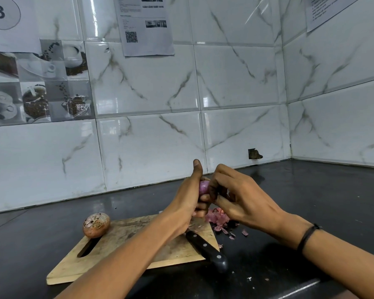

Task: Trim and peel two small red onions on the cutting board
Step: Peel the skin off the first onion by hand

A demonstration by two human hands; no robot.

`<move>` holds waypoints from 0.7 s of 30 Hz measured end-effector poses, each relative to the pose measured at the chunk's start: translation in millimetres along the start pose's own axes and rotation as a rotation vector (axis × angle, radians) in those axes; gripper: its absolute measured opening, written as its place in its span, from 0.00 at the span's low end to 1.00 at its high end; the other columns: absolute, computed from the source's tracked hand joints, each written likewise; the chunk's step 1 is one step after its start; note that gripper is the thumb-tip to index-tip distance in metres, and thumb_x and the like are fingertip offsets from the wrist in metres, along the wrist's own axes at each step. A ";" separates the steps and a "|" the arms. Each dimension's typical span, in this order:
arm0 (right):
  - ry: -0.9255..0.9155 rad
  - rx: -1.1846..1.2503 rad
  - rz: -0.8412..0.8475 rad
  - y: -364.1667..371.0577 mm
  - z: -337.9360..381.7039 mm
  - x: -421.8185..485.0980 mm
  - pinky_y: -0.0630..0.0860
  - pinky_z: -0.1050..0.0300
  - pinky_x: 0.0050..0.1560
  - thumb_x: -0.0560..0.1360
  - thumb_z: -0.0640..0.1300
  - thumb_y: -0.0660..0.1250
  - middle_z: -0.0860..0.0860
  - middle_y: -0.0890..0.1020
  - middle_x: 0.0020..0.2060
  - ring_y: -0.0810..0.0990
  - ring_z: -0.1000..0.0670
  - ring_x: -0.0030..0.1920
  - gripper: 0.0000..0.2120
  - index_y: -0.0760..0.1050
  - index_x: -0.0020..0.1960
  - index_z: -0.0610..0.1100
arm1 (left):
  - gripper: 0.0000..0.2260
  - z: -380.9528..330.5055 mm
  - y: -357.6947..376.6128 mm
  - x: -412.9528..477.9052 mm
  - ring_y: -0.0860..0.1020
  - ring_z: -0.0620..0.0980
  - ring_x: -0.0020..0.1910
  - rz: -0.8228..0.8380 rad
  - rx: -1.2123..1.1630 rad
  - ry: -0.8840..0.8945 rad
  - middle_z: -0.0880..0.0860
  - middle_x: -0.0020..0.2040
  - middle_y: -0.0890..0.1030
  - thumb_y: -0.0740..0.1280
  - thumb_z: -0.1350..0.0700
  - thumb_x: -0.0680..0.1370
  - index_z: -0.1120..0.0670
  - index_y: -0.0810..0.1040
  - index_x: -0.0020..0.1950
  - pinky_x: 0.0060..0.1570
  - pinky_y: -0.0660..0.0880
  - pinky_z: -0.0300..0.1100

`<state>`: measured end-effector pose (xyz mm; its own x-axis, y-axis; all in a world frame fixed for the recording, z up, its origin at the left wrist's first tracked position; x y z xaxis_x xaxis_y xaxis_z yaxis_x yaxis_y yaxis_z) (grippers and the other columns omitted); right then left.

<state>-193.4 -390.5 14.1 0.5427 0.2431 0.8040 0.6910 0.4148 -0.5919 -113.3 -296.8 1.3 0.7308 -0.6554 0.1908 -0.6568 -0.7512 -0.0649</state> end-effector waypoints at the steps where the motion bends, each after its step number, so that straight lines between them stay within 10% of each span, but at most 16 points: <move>1: 0.016 0.007 -0.010 -1.0 -1.3 0.2 0.70 0.59 0.36 0.74 0.36 0.70 0.57 0.72 0.42 0.74 0.50 0.39 0.08 0.73 0.44 0.47 | 0.33 -0.6 -0.5 0.4 0.56 0.44 0.22 0.003 -0.001 0.000 0.48 0.24 0.63 0.50 0.32 0.81 0.50 0.72 0.24 0.21 0.53 0.34; 6: 0.116 0.076 -0.109 -11.0 -8.7 -1.2 0.74 0.61 0.39 0.70 0.62 0.75 0.57 0.78 0.42 0.78 0.51 0.39 0.19 0.74 0.50 0.50 | 0.30 0.0 -3.1 2.1 0.55 0.43 0.22 -0.002 -0.045 0.009 0.49 0.24 0.62 0.51 0.32 0.80 0.54 0.76 0.37 0.22 0.52 0.34; 21: 0.065 -0.004 -0.078 -5.2 -8.1 -0.2 0.73 0.64 0.39 0.81 0.52 0.67 0.58 0.78 0.44 0.79 0.54 0.43 0.06 0.77 0.51 0.49 | 0.32 -2.8 -9.3 5.0 0.55 0.44 0.21 -0.031 0.083 0.089 0.50 0.26 0.60 0.47 0.33 0.82 0.56 0.71 0.34 0.21 0.55 0.34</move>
<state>-193.3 -399.8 16.5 0.5172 0.1524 0.8422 0.7344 0.4264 -0.5281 -104.1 -292.8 5.6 0.7284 -0.6254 0.2798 -0.6142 -0.7770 -0.1377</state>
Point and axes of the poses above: each hand's wrist, its own x-axis towards the middle knuckle, its own y-axis out of the palm, z = x × y, the point moved 5 cm from there along x, towards the middle knuckle
